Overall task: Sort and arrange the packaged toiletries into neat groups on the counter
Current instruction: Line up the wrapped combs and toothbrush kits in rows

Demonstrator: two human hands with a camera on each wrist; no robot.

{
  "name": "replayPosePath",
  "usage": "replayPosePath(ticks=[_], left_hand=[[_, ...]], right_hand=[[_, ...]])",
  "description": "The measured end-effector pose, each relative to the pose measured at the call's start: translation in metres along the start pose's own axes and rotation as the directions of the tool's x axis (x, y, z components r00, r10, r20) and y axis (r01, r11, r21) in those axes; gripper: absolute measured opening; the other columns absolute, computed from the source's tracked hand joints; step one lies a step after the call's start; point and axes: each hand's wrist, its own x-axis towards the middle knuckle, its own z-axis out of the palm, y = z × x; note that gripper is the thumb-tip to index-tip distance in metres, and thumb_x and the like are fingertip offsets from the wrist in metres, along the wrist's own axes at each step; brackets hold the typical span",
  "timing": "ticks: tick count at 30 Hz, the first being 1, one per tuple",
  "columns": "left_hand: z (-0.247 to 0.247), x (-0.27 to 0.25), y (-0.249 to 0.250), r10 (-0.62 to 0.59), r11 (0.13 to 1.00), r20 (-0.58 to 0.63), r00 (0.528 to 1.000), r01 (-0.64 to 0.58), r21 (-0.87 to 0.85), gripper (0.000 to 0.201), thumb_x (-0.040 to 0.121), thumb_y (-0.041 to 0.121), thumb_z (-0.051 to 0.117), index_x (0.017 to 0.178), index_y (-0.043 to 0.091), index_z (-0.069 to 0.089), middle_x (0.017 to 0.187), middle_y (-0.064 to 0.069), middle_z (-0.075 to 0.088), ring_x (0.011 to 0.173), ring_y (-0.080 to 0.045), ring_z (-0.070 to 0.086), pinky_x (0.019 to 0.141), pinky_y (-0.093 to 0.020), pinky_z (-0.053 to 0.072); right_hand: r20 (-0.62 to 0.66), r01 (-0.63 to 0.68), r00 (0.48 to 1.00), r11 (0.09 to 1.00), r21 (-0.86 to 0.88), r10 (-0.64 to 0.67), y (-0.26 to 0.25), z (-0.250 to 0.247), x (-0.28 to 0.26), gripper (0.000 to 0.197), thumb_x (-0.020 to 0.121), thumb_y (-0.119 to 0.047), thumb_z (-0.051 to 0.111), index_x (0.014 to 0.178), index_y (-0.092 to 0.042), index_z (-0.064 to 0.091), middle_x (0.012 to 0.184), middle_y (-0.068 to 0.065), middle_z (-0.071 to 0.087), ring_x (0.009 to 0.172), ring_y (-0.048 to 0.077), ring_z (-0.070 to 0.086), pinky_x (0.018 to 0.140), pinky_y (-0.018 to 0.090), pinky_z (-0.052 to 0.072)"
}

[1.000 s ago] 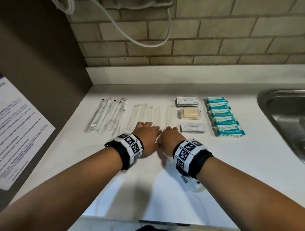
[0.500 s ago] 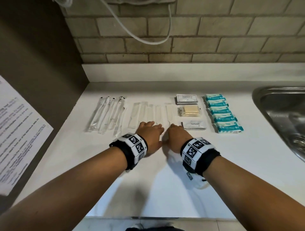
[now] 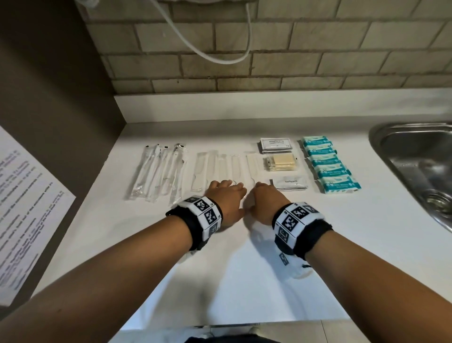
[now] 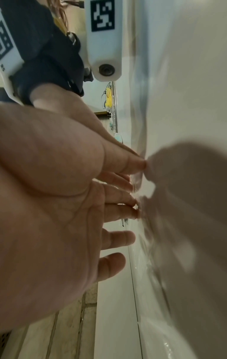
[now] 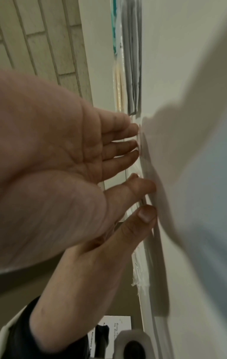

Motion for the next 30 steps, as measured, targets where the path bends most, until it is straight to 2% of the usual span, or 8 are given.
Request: replayPosePath(ticks=[4, 15, 23, 27, 30], left_hand=[[0.0, 0.002, 0.0, 0.001, 1.0, 0.006, 1.0, -0.001, 0.0, 0.061, 0.095, 0.046, 0.043, 0.149, 0.023, 0.028, 0.161, 0.004, 0.018, 0.148, -0.024, 0.015, 0.114, -0.044, 0.015], [-0.002, 0.0, 0.002, 0.005, 1.0, 0.009, 1.0, -0.005, -0.002, 0.061, 0.095, 0.043, 0.044, 0.15, 0.023, 0.026, 0.161, 0.004, 0.017, 0.148, -0.026, 0.014, 0.115, -0.043, 0.014], [-0.002, 0.0, 0.001, -0.001, 1.0, -0.009, 1.0, 0.001, 0.003, 0.065, 0.094, 0.046, 0.044, 0.151, 0.023, 0.024, 0.162, 0.004, 0.015, 0.148, -0.025, 0.012, 0.115, -0.044, 0.013], [-0.01, -0.003, -0.007, -0.031, 0.999, -0.045, 0.999, 0.03, -0.018, 0.064, 0.095, 0.048, 0.042, 0.151, 0.024, 0.023, 0.161, 0.004, 0.017, 0.148, -0.025, 0.012, 0.115, -0.045, 0.011], [-0.016, -0.007, -0.025, -0.091, 0.996, -0.075, 0.993, 0.09, -0.017, 0.058, 0.096, 0.043, 0.042, 0.149, 0.024, 0.03, 0.16, 0.002, 0.022, 0.147, -0.025, 0.015, 0.114, -0.045, 0.014]], right_hand=[[-0.005, 0.018, 1.0, 1.0, -0.015, -0.018, 0.002, 0.0, -0.002, 0.035, 0.083, -0.021, 0.053, 0.113, -0.009, 0.066, 0.118, 0.008, 0.05, 0.117, 0.03, 0.05, 0.095, 0.04, 0.048], [-0.024, 0.025, 0.999, 1.0, -0.005, -0.025, -0.001, -0.005, -0.008, 0.035, 0.084, -0.02, 0.058, 0.116, -0.008, 0.065, 0.121, 0.009, 0.05, 0.118, 0.03, 0.051, 0.096, 0.042, 0.049], [-0.07, -0.002, 0.998, 1.0, 0.029, 0.004, -0.006, -0.012, -0.018, 0.04, 0.087, -0.02, 0.061, 0.122, -0.001, 0.057, 0.124, 0.011, 0.053, 0.119, 0.029, 0.052, 0.097, 0.042, 0.048], [-0.088, 0.061, 0.994, 0.998, -0.032, -0.063, -0.01, -0.016, -0.024, 0.04, 0.091, -0.021, 0.056, 0.127, -0.004, 0.055, 0.135, 0.012, 0.049, 0.126, 0.028, 0.048, 0.102, 0.04, 0.044], [-0.122, 0.181, 0.975, 0.982, -0.047, -0.186, -0.021, -0.016, -0.023, 0.039, 0.093, -0.017, 0.05, 0.131, -0.009, 0.054, 0.141, 0.01, 0.048, 0.13, 0.026, 0.045, 0.106, 0.038, 0.041]])
